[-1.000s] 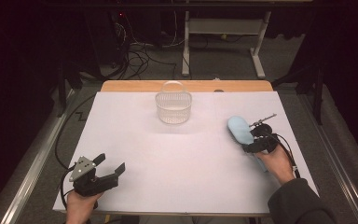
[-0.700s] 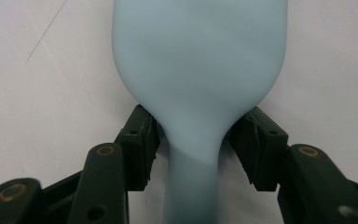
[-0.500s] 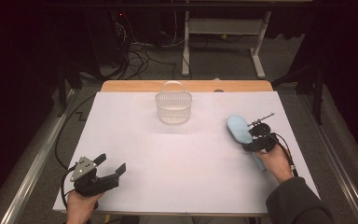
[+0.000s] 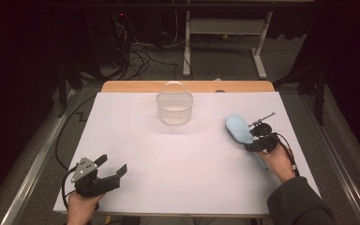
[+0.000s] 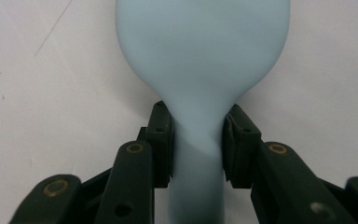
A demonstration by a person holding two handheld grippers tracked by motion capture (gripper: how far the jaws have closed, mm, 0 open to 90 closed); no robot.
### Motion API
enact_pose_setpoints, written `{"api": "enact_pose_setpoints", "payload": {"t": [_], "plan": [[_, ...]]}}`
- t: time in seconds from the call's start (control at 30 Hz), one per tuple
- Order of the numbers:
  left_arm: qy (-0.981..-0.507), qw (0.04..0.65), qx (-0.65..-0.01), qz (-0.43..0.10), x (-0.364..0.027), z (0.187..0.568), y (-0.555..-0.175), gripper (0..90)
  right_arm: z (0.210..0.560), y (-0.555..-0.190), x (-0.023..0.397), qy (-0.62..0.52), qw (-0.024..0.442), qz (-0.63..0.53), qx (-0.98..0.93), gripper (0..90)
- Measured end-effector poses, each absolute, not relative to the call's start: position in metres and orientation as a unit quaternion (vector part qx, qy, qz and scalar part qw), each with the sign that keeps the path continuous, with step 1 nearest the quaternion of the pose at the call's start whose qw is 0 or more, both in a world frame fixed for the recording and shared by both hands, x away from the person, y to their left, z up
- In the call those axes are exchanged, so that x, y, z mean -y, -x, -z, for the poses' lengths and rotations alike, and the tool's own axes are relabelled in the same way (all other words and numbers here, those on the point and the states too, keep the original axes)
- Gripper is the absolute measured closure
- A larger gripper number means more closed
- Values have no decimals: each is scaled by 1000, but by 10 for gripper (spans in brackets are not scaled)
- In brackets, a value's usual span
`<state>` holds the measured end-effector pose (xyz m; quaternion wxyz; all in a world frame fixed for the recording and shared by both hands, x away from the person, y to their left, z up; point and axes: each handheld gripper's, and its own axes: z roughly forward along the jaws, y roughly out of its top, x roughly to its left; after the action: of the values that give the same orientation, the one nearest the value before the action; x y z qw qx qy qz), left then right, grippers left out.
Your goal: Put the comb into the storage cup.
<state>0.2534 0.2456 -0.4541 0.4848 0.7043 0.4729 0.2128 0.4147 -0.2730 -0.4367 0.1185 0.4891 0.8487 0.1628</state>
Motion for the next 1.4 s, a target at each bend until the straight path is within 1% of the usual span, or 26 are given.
{"api": "enact_pose_setpoints", "payload": {"t": [0.27, 0.53, 0.87, 1.4], "plan": [[-708, 482, -471, -211, -243, 455, -254, 138, 435, -412, 273, -478, 124, -159, -855, 699], [-707, 482, -471, -214, -242, 455, -254, 138, 427, -400, 284, -473, 134, -180, -852, 700], [-708, 481, -470, -216, -242, 455, -254, 138, 430, -388, 283, -458, 131, -197, -857, 700], [-710, 484, -464, -215, -236, 453, -255, 138, 424, -368, 285, -449, 135, -236, -851, 701]]}}
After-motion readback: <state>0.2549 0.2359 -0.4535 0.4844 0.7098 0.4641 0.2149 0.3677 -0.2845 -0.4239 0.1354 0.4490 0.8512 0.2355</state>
